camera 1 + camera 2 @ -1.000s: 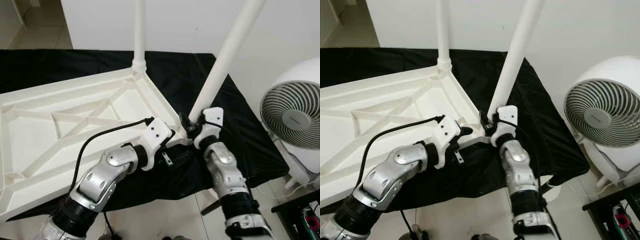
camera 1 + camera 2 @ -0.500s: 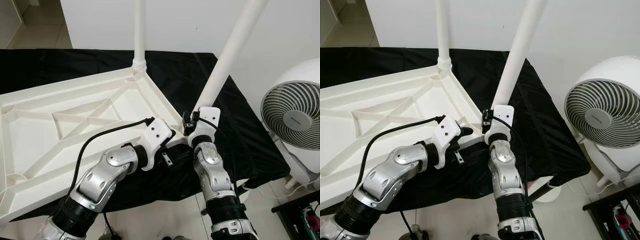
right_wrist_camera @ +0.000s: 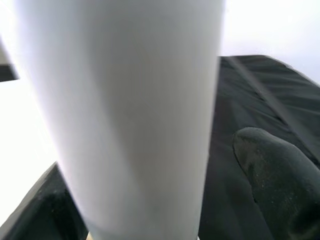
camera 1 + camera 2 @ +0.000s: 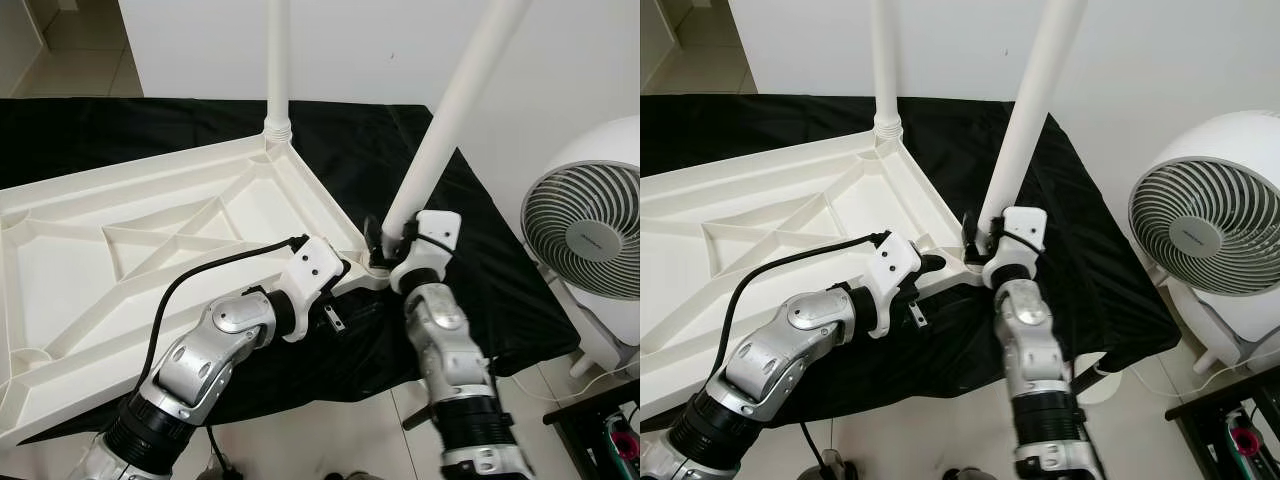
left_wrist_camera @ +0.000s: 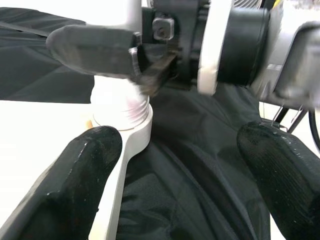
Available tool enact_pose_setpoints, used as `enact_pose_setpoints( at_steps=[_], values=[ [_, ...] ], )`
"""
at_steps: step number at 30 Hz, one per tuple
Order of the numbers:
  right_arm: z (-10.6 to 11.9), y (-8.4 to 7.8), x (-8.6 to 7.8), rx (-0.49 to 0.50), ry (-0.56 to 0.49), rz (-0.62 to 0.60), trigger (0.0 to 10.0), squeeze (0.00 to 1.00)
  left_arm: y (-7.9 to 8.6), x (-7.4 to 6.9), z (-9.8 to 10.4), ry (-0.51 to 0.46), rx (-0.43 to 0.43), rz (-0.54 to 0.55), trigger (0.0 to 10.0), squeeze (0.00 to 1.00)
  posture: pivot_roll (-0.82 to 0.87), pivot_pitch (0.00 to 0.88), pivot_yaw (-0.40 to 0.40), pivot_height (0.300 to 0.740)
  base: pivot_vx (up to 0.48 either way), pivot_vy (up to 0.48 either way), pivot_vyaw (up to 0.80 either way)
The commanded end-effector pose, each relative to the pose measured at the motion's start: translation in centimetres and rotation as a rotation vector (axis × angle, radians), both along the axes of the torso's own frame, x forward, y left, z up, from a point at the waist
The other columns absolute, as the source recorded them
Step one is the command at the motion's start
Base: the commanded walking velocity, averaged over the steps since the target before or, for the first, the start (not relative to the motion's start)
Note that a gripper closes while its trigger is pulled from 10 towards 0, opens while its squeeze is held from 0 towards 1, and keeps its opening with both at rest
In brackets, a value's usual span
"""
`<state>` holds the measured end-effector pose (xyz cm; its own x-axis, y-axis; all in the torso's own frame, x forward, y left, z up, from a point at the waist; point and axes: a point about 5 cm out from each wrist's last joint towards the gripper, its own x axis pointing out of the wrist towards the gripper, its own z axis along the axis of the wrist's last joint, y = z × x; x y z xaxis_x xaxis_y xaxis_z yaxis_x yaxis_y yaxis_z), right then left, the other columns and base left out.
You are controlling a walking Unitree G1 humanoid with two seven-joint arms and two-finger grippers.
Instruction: Building children table
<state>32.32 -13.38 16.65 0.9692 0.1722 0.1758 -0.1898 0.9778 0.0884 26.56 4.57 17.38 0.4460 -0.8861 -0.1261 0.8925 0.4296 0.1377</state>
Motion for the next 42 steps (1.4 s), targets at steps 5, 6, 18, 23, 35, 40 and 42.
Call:
enact_pose_setpoints(
  at_steps=[5, 6, 18, 23, 35, 40, 42],
  values=[
    [-0.2, -1.5, 0.1, -0.095, 0.014, 0.236, 10.0, 0.0, -0.3, -0.3, -0.4, 0.02, 0.008, -0.046, 10.0, 0.0, 0.06, 0.081, -0.073, 0.74, 0.0, 0.0, 0.0],
    [-0.3, -2.0, 0.2, -0.138, 0.015, 0.283, 10.0, 0.0, -0.3, -0.3, -0.4, 0.018, 0.008, -0.047, 10.0, 0.0, 0.07, 0.081, -0.072, 0.74, 0.0, 0.0, 0.0],
    [-0.5, -1.6, 2.1, -0.277, 0.005, 0.435, 10.0, 0.0, -0.3, -0.3, -0.2, 0.012, 0.01, -0.054, 10.0, 0.0, 0.08, 0.068, -0.071, 0.74, 0.0, 0.0, 0.0],
    [-0.8, -1.4, 2.4, -0.296, 0.015, 0.444, 10.0, 0.0, -0.3, -0.3, -0.2, 0.011, 0.01, -0.052, 10.0, 0.0, 0.09, 0.064, -0.073, 0.74, 0.0, 0.0, 0.0],
    [-2.4, -1.1, 2.4, -0.294, 0.068, 0.523, 0.0, 0.0, -0.1, -0.4, -0.2, 0.006, 0.012, -0.043, 10.0, 0.0, 0.1, 0.05, -0.074, 0.74, 0.0, 0.0, 0.0],
    [-2.6, -1.4, 2.3, -0.291, 0.061, 0.521, 0.0, 0.0, -0.1, -0.4, -0.2, 0.008, 0.014, -0.048, 10.0, 0.0, 0.09, 0.05, -0.069, 0.74, 0.0, 0.0, 0.0],
    [-2.7, -1.5, 2.3, -0.291, 0.056, 0.521, 0.0, 0.0, -0.1, -0.4, -0.2, 0.008, 0.015, -0.05, 10.0, 0.0, 0.09, 0.052, -0.067, 0.74, 0.0, 0.0, 0.0]
  ],
)
